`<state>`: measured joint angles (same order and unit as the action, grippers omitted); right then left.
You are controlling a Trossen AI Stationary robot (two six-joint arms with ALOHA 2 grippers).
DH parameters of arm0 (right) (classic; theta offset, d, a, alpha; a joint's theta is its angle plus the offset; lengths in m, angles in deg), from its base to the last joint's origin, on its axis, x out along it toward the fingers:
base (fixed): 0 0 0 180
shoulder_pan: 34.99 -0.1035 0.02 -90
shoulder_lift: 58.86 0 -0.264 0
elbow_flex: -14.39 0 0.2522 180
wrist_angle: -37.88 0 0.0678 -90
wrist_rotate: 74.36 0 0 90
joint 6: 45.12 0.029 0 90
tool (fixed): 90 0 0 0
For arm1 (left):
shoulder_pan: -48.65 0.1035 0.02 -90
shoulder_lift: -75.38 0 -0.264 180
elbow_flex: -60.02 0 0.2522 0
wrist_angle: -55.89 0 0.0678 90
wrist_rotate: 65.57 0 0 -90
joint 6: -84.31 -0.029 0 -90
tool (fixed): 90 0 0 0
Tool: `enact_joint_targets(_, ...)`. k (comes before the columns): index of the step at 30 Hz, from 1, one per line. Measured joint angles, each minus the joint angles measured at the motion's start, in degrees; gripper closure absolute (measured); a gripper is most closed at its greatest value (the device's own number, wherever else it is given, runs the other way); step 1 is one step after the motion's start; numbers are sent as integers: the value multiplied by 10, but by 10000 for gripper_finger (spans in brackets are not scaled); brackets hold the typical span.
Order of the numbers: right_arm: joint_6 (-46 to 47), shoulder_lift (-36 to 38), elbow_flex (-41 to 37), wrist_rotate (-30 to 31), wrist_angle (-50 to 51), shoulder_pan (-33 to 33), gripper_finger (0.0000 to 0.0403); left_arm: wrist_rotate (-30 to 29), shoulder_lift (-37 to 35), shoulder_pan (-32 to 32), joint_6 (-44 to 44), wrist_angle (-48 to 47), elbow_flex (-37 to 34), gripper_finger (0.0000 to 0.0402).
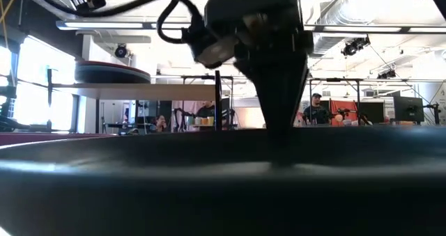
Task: Place and stack plates onto a shelf
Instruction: Put the bottom black plate on the shelf
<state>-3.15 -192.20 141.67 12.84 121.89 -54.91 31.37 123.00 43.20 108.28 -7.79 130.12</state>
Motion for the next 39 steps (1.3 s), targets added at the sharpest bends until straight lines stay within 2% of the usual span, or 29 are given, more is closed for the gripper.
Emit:
enact_joint_targets(5, 10, 32, 0, -2, 10, 6, 403, -3, 4, 0, 58, -4, 0, 401)
enact_joint_targets(8, 26, 56, 0, 17, 20, 12, 402, -21, 7, 0, 74, -9, 0, 401)
enact_joint_targets(13, 32, 86, 0, 42, 39, 26, 402, -26, 23, 0, 74, -25, 0, 401)
enact_joint_targets(20, 21, 119, 0, 45, 54, 47, 402, -28, 48, 0, 73, -35, 0, 401)
enact_joint_targets(26, -1, 157, 0, 63, 60, 71, 403, -64, 59, 0, 73, -34, 0, 401)
enact_joint_targets(34, -52, 213, 0, 94, 71, 148, 403, -111, 61, 3, 75, -26, 0, 401)
enact_joint_targets(39, -104, 244, 0, 109, 52, 217, 403, -167, 61, 3, 75, -23, 0, 401)
